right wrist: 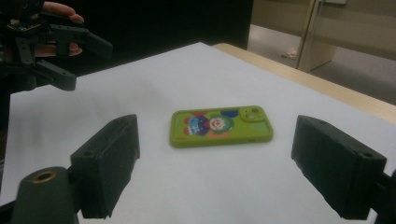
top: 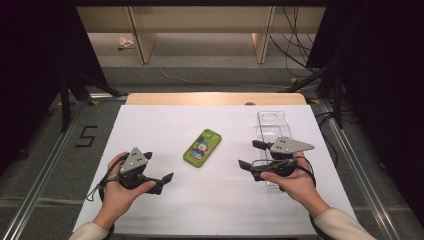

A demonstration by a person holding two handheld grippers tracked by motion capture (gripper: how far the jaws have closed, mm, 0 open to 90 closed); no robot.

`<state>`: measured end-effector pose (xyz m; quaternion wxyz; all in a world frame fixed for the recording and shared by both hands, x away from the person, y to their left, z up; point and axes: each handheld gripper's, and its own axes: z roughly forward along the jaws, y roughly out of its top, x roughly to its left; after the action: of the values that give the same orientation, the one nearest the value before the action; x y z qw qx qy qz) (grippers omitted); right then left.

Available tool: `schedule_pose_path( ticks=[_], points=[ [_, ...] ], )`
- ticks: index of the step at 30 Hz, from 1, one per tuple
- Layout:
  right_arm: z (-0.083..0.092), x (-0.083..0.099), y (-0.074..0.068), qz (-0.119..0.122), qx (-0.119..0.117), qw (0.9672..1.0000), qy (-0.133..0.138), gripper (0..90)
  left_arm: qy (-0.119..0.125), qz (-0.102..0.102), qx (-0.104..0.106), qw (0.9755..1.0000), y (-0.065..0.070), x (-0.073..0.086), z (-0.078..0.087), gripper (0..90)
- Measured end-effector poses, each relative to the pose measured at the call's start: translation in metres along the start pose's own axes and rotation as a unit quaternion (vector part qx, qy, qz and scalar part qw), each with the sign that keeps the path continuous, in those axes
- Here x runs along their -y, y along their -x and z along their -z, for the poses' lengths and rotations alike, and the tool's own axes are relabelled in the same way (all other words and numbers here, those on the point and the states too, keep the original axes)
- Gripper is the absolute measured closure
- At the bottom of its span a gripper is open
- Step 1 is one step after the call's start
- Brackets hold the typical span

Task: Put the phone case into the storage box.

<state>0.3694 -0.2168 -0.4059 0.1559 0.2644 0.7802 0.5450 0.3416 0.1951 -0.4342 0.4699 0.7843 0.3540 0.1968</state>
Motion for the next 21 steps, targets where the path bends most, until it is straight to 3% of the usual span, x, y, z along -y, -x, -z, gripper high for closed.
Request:
schedule_pose_path(
  ticks=[6, 11, 17, 20, 21],
  points=[
    [0.007, 0.002, 0.004, -0.006, 0.014, 0.9999, 0.006, 16.2, -0.008, 0.006, -0.002, 0.9999, 0.002, -0.003, -0.003, 0.0],
    [0.003, 0.000, 0.002, -0.002, 0.019, 0.9998, 0.008, 15.9, -0.025, 0.010, -0.004, 0.9996, 0.003, -0.011, -0.010, 0.0],
    [0.003, 0.002, 0.002, -0.002, 0.022, 0.9997, 0.005, 15.9, -0.054, 0.012, -0.010, 0.9984, 0.001, -0.020, -0.028, 0.0],
    [0.006, 0.001, 0.002, -0.003, 0.024, 0.9997, 0.008, 15.9, -0.072, 0.016, -0.015, 0.9972, -0.002, -0.024, -0.035, 0.0],
    [0.006, 0.001, 0.002, -0.001, 0.024, 0.9997, 0.010, 15.9, -0.088, 0.024, -0.018, 0.9957, -0.003, -0.025, -0.039, 0.0]
  ],
)
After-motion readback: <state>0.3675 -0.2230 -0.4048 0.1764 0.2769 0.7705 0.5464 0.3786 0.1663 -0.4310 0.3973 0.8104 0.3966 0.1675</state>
